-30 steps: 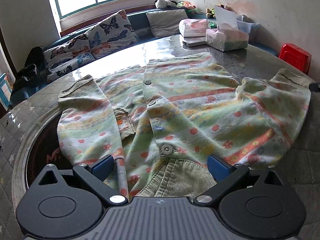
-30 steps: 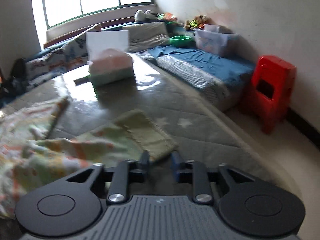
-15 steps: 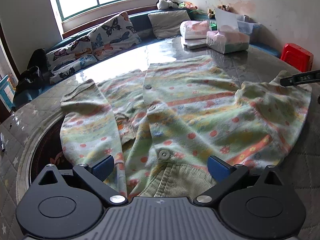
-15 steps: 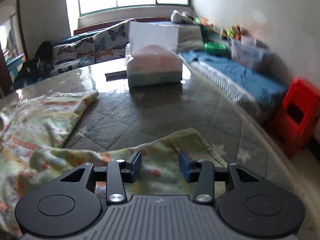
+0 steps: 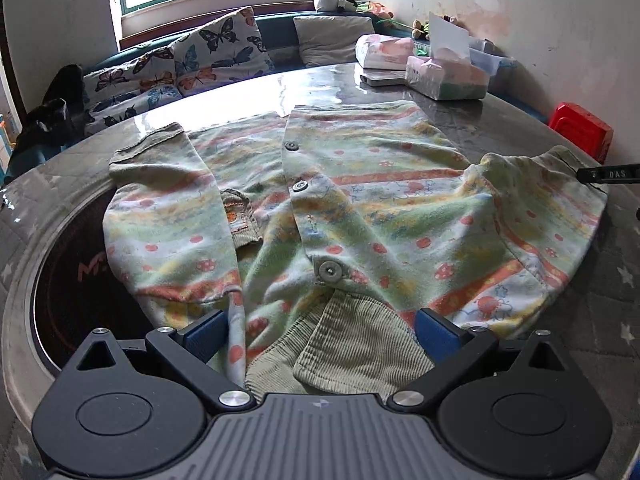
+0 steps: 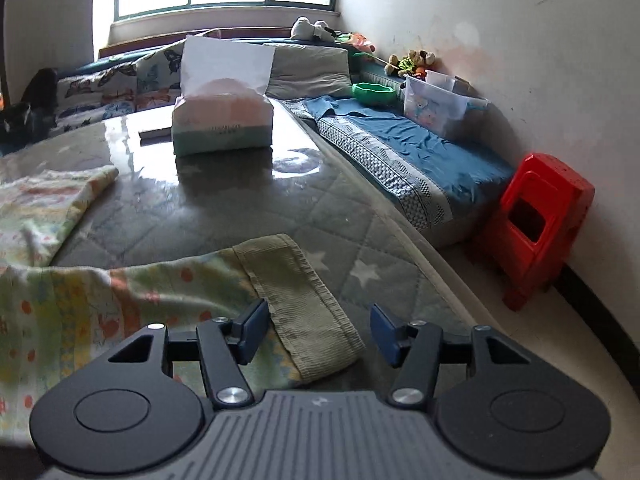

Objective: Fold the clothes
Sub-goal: 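Lower the left tool onto the corduroy cuff and close on it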

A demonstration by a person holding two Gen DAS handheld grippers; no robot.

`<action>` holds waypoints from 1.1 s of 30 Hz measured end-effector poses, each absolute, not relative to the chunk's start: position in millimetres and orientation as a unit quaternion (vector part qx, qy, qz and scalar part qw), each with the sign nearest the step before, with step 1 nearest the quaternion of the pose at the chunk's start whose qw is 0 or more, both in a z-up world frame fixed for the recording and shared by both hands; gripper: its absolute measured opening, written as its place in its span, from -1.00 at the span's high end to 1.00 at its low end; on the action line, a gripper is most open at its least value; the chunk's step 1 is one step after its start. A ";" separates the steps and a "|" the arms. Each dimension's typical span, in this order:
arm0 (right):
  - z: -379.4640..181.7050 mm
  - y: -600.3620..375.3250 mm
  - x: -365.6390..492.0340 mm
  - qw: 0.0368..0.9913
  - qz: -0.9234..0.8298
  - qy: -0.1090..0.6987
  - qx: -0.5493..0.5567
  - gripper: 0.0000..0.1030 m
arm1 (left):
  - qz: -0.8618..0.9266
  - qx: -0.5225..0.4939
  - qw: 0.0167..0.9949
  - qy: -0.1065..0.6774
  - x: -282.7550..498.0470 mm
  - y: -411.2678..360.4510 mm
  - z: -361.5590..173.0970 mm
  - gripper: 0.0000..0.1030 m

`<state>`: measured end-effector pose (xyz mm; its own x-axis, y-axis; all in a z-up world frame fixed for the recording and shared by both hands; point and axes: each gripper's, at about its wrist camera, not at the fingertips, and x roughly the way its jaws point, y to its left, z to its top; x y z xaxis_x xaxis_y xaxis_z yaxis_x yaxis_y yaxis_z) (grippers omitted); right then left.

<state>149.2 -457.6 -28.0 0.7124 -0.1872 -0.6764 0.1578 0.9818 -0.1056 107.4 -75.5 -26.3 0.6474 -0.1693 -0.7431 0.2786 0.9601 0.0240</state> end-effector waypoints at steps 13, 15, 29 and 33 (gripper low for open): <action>14.1 -378.7 140.0 0.940 0.054 0.337 -0.027 -0.13 | -0.095 0.046 0.922 0.372 119.1 -38.5 9.0 -0.96; 19.1 -358.4 140.8 0.938 0.089 0.333 -0.032 -0.17 | -0.076 0.040 0.926 0.368 130.2 -29.7 14.1 -0.94; 7.3 -212.3 129.9 0.878 0.319 0.346 -0.088 -0.27 | 0.005 0.019 0.925 0.378 256.0 2.4 11.9 -0.69; -1.9 -189.0 119.6 0.853 0.373 0.353 -0.097 -0.28 | 0.013 0.008 0.922 0.387 296.3 4.5 3.1 -0.63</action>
<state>119.6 -189.0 -1.9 0.4725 0.5674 -0.6744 -0.7048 0.7027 0.0974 296.3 4.5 3.1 0.6997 0.0294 -0.7138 -0.0174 0.9996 0.0241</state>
